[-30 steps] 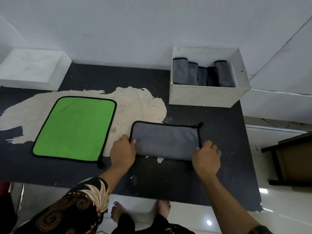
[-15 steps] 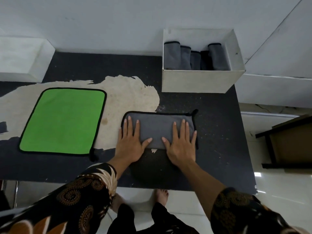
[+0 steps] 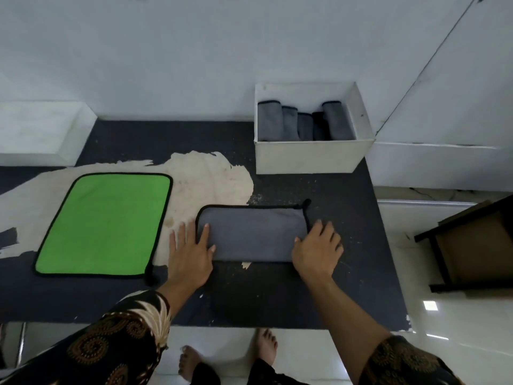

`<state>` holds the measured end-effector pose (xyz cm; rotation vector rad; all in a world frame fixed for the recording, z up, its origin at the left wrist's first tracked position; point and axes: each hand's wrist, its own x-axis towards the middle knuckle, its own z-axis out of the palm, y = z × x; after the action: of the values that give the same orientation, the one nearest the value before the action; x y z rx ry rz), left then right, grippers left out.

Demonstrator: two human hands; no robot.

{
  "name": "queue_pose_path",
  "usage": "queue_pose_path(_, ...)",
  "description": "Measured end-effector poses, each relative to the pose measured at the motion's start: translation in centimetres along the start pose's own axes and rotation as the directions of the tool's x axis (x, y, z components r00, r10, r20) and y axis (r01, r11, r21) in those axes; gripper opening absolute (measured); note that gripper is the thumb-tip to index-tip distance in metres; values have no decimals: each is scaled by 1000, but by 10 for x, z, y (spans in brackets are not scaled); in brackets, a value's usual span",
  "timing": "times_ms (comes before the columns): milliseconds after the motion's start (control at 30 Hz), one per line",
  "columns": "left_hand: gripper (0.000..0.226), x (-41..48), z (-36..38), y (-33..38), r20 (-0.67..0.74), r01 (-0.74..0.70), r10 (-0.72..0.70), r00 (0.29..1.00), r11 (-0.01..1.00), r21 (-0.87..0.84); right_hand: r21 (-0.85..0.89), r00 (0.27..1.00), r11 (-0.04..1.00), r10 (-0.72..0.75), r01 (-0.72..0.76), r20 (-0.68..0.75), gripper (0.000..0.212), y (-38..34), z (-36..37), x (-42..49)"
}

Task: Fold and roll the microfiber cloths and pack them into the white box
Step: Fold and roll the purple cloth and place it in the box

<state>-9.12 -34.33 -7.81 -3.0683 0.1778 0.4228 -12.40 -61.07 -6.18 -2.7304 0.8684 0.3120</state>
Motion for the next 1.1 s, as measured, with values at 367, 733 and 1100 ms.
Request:
queue_pose_path(367, 50, 27, -64, 99, -54, -55, 40, 998, 950, -309, 307, 876, 860, 273, -408, 398, 31, -4, -30, 16)
queue_pose_path(733, 70, 39, -91, 178, 529, 504, 50, 847, 242, -829, 677, 994, 736, -81, 11, 73, 21, -3, -49, -5)
queue_pose_path(1100, 15, 59, -100, 94, 378, 403, -148, 914, 445, -800, 319, 784, 727, -613, 608, -96, 32, -54, -23, -42)
